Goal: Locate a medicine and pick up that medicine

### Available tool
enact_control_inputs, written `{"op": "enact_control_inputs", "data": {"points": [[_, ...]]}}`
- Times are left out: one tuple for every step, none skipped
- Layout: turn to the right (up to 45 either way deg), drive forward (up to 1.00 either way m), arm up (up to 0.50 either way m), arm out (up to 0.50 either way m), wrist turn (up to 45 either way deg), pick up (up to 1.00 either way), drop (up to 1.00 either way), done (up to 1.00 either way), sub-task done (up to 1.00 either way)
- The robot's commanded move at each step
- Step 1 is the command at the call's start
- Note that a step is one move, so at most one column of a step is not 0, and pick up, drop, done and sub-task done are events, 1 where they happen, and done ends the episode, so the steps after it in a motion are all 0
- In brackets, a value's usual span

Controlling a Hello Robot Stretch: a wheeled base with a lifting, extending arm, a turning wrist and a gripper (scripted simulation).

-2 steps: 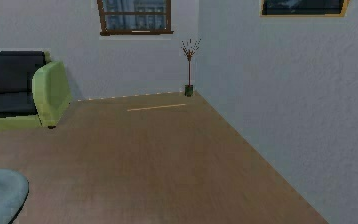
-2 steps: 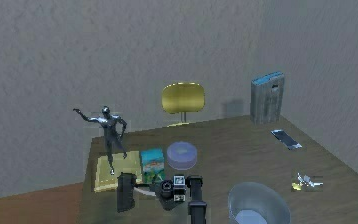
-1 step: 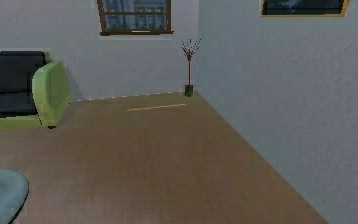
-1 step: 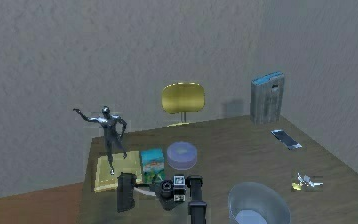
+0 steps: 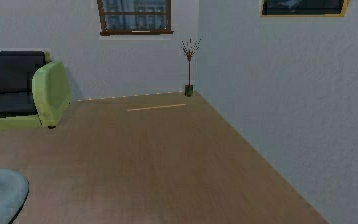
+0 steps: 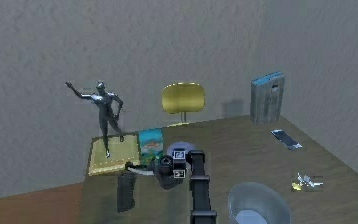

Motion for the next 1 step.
{"op": "enact_control_inputs", "data": {"points": [[0.0, 0.00, 0.00, 0.00, 0.0, 0.00, 0.00, 1.00, 0.00]]}}
